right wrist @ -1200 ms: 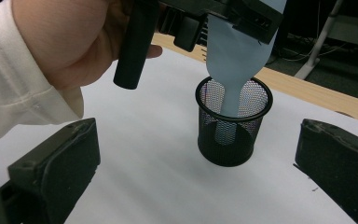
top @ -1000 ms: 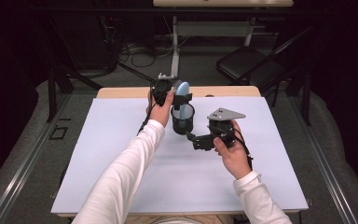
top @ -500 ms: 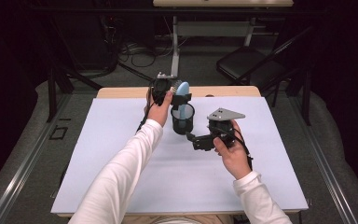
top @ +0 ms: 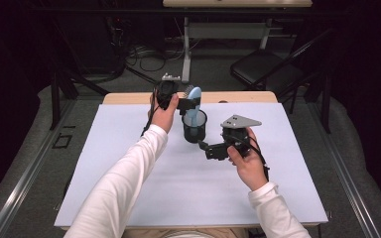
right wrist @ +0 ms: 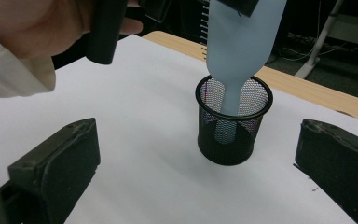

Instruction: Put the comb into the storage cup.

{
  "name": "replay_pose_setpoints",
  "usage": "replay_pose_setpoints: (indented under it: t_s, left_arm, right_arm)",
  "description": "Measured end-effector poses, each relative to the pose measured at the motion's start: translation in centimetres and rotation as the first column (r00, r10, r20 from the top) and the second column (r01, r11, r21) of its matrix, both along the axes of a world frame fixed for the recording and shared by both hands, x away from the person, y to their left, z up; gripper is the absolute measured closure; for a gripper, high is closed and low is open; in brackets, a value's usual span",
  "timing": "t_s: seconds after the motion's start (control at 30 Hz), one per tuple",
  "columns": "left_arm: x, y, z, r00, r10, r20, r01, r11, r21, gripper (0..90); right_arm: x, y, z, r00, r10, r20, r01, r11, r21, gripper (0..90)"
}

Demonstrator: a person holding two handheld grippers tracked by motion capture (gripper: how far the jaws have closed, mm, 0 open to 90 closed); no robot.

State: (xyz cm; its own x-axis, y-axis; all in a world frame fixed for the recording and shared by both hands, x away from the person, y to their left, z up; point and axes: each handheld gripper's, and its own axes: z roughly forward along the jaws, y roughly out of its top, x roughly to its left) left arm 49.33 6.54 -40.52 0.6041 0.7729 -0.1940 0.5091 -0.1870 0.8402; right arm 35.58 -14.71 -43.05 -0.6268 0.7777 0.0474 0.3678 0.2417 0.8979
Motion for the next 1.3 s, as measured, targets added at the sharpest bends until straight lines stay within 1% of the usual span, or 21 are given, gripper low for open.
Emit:
replay_pose_setpoints:
  t_s: [0.07, 0.17, 0.37, 0.57, 0.63, 0.9, 1.0, 1.2, 1.3]
  left_arm:
    - [-0.2, 0.1, 0.2, 0.9999, -0.008, 0.007, 0.008, 0.9998, 0.016, 0.5]
    - [-0.5, 0.2, 0.6, 0.9997, -0.024, 0.007, 0.024, 0.9996, 0.012, 0.5]
    - [-1.2, 0.2, 1.1, 0.9982, -0.06, 0.008, 0.06, 0.998, 0.02, 0.5]
    - [-1.8, 0.4, 1.6, 0.9974, -0.072, 0.011, 0.071, 0.9973, 0.019, 0.5]
    - [-2.0, 0.5, 1.8, 0.997, -0.076, 0.011, 0.076, 0.9967, 0.027, 0.5]
    - [-2.6, 1.0, 2.3, 0.9955, -0.094, 0.016, 0.093, 0.995, 0.035, 0.5]
    - [-2.8, 1.2, 2.4, 0.9951, -0.098, 0.015, 0.097, 0.9944, 0.043, 0.5]
    - [-3.3, 1.7, 2.5, 0.9947, -0.102, 0.014, 0.101, 0.994, 0.04, 0.5]
    - [-3.7, 2.1, 2.6, 0.9943, -0.105, 0.016, 0.104, 0.9934, 0.047, 0.5]
  right_arm:
    - [0.0, 0.0, 0.0, 1.0, -0.001, -0.001, 0.001, 1.0, 0.001, 0.0]
    - [0.0, 0.1, -0.1, 1.0, -0.001, -0.002, 0.001, 1.0, 0.001, 0.0]
    - [0.0, -0.1, 0.0, 1.0, -0.003, 0.001, 0.003, 1.0, 0.0, 0.0]
    - [0.0, -0.1, 0.0, 1.0, -0.002, 0.001, 0.002, 1.0, -0.001, 0.0]
    - [0.0, -0.1, 0.0, 1.0, -0.004, -0.002, 0.004, 1.0, 0.0, 0.0]
    - [-0.1, -0.1, 0.0, 1.0, -0.005, -0.005, 0.005, 1.0, -0.003, 0.0]
    - [-0.1, -0.1, -0.1, 1.0, -0.002, -0.003, 0.002, 1.0, -0.004, 0.0]
    - [-0.1, -0.1, 0.0, 1.0, -0.004, -0.003, 0.004, 1.0, -0.003, 0.0]
    - [0.0, -0.1, 0.0, 1.0, -0.004, -0.005, 0.004, 1.0, -0.002, 0.0]
